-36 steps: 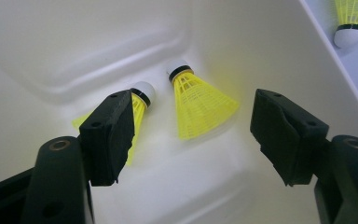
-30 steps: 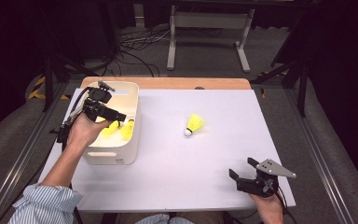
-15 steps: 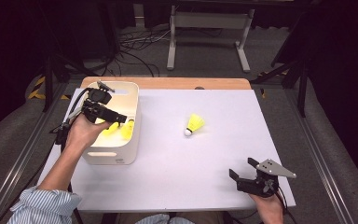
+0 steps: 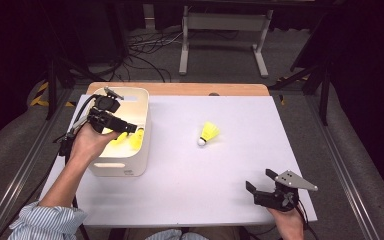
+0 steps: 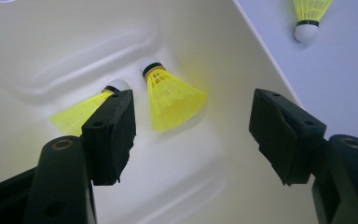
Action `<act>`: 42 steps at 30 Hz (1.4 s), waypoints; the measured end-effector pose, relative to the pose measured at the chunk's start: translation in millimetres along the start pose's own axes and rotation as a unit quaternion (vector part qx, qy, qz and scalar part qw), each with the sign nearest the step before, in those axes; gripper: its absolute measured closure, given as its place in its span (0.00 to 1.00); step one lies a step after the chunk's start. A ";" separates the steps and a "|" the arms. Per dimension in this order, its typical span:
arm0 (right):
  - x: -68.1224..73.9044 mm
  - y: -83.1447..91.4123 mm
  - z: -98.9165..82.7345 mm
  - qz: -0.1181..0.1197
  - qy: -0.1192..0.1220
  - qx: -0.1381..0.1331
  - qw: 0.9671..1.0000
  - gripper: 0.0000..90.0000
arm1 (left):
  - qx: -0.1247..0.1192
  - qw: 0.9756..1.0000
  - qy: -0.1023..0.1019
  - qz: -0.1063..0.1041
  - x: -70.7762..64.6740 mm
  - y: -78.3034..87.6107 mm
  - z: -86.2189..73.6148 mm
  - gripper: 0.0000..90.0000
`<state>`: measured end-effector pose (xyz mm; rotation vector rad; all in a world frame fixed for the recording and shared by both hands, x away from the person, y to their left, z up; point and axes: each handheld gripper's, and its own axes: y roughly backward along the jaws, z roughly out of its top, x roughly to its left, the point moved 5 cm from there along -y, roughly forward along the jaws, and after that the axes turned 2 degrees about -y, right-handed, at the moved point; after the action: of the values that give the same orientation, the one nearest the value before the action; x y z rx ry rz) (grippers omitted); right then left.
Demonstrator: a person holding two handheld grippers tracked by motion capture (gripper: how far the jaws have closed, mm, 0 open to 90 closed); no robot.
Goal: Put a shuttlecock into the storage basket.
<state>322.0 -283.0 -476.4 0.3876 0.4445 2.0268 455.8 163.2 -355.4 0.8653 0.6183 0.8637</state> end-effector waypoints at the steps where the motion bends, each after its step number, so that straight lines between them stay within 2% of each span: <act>1: 0.1 0.0 0.0 0.000 0.000 0.000 1.000 0.13 | 0.000 1.000 -0.002 -0.001 -0.5 0.5 0.2 0.36; 15: 0.5 0.1 -0.1 0.001 -0.002 0.000 1.000 0.14 | -0.005 1.000 -0.016 -0.014 -11.2 6.6 4.1 0.36; 26: 0.3 0.2 -0.2 0.001 -0.003 0.001 1.000 0.14 | -0.010 0.999 -0.024 -0.019 -20.1 5.6 8.7 0.36; 33: 0.3 0.2 -0.2 0.001 -0.003 0.001 1.000 0.14 | -0.008 0.999 -0.039 -0.023 -27.6 4.7 13.8 0.36; 42: 0.3 0.3 -0.1 0.002 -0.003 0.001 1.000 0.14 | -0.009 0.998 -0.047 -0.030 -37.6 1.2 19.0 0.37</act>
<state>321.6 -282.9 -476.2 0.3967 0.4425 2.0278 450.2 124.4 -340.0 0.8617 0.5513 0.7686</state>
